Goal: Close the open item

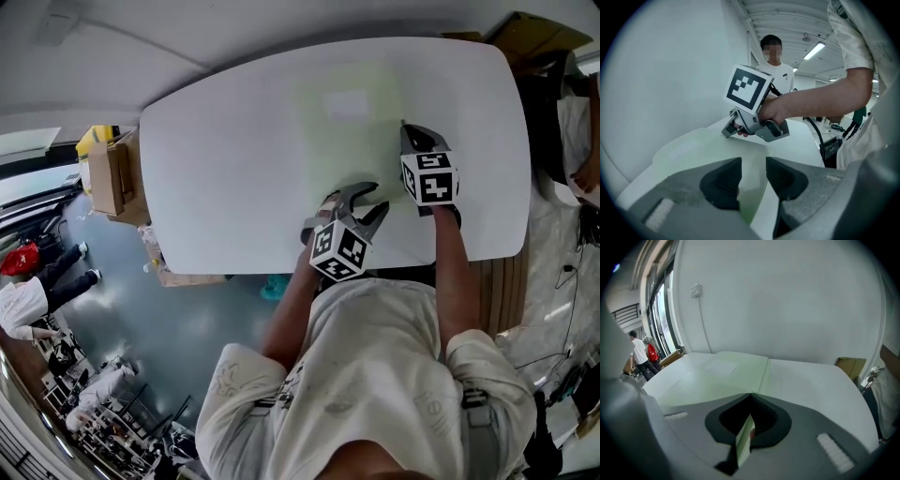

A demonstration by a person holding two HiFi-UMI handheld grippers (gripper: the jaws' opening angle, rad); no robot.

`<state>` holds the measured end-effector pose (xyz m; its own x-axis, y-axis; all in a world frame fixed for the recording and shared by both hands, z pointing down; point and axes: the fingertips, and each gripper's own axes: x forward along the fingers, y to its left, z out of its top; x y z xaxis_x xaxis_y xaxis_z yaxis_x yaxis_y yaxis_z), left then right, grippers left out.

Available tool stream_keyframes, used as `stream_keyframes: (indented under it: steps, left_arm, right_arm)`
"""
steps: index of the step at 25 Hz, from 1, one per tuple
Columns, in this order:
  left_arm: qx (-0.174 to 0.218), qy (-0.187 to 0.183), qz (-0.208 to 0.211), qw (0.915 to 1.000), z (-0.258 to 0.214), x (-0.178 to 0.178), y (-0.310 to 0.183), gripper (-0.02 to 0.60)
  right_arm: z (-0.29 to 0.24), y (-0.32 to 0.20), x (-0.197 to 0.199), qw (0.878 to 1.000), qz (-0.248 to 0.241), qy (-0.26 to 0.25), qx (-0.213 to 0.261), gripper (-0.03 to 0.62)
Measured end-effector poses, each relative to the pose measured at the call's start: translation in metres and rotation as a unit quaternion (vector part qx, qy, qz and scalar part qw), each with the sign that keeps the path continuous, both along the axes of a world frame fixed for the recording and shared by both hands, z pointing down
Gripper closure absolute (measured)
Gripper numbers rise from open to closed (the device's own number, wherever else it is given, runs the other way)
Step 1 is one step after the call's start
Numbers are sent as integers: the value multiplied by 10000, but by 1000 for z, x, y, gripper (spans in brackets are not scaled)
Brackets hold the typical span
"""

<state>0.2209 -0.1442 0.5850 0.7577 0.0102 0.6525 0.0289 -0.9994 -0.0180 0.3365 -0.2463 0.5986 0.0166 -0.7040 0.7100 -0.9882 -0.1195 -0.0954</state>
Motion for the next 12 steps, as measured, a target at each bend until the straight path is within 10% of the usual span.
stream_keyframes:
  steps: [12]
  left_arm:
    - [190,606,-612,9961,-32,-18,-29,411]
  right_arm:
    - [-36,35,-15,9989,249,345,173,592]
